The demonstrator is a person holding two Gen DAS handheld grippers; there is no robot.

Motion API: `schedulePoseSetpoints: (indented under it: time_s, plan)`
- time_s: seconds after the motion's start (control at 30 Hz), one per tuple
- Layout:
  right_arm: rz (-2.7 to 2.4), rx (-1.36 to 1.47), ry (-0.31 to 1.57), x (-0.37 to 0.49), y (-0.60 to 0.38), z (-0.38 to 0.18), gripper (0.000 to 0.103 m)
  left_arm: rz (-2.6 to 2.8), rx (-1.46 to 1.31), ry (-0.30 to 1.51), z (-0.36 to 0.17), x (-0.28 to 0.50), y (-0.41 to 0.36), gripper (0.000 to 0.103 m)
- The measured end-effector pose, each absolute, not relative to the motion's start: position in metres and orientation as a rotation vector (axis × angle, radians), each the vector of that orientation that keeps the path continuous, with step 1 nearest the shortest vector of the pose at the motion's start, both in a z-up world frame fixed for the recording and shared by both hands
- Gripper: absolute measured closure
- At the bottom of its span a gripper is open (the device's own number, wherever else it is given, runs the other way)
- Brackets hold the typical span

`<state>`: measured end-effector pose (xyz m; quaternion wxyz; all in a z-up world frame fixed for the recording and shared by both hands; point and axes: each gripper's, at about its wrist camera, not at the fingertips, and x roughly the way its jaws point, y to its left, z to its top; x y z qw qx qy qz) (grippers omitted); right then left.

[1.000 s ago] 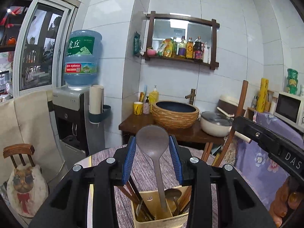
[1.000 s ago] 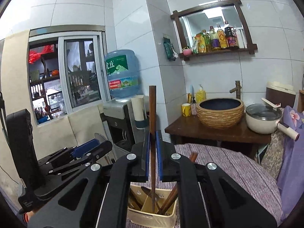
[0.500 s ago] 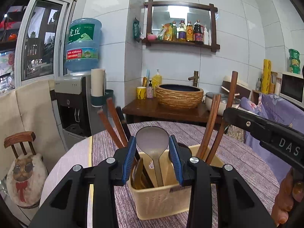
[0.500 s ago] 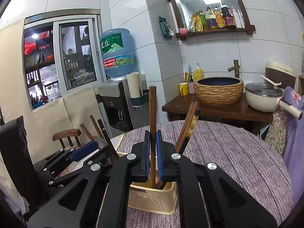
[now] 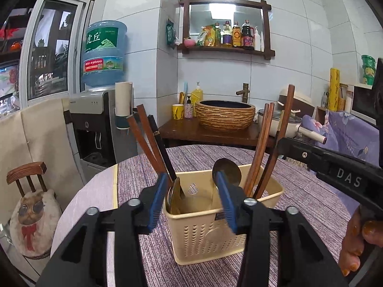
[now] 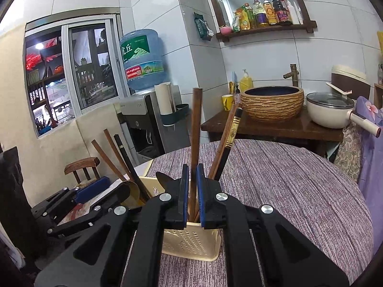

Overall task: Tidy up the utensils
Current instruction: 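Open both tools and pull them up out of the holder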

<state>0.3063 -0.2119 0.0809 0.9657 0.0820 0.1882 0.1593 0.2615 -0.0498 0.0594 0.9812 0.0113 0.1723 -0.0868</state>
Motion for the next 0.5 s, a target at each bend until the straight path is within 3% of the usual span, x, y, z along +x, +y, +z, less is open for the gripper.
schedulePoseSetpoints:
  time_s: [0.07, 0.13, 0.2, 0.23, 0.3, 0.4, 0.5]
  plan:
    - [0.314, 0.146, 0.371, 0.299, -0.211, 0.081, 0.094, -0.171, 0.027, 0.325, 0.060, 0.249, -0.047, 0.042]
    - [0.305, 0.127, 0.351, 0.288, -0.212, 0.081, 0.083, -0.165, 0.036, 0.310, 0.060, 0.236, -0.044, 0.035]
    - [0.286, 0.132, 0.326, 0.272, -0.215, 0.080, 0.042, -0.160, 0.030, 0.296, 0.059, 0.221, -0.039, 0.018]
    - [0.274, 0.138, 0.314, 0.265, -0.217, 0.080, 0.033, -0.156, 0.022, 0.289, 0.059, 0.212, -0.035, 0.015]
    - [0.269, 0.146, 0.304, 0.250, -0.220, 0.077, 0.028, -0.149, 0.003, 0.280, 0.058, 0.197, -0.028, 0.005]
    - [0.276, 0.158, 0.319, 0.230, -0.223, 0.070, 0.012, -0.156, -0.018, 0.294, 0.053, 0.175, -0.016, 0.005]
    - [0.275, 0.162, 0.339, 0.208, -0.223, 0.056, 0.012, -0.147, -0.030, 0.316, 0.044, 0.157, -0.007, 0.005]
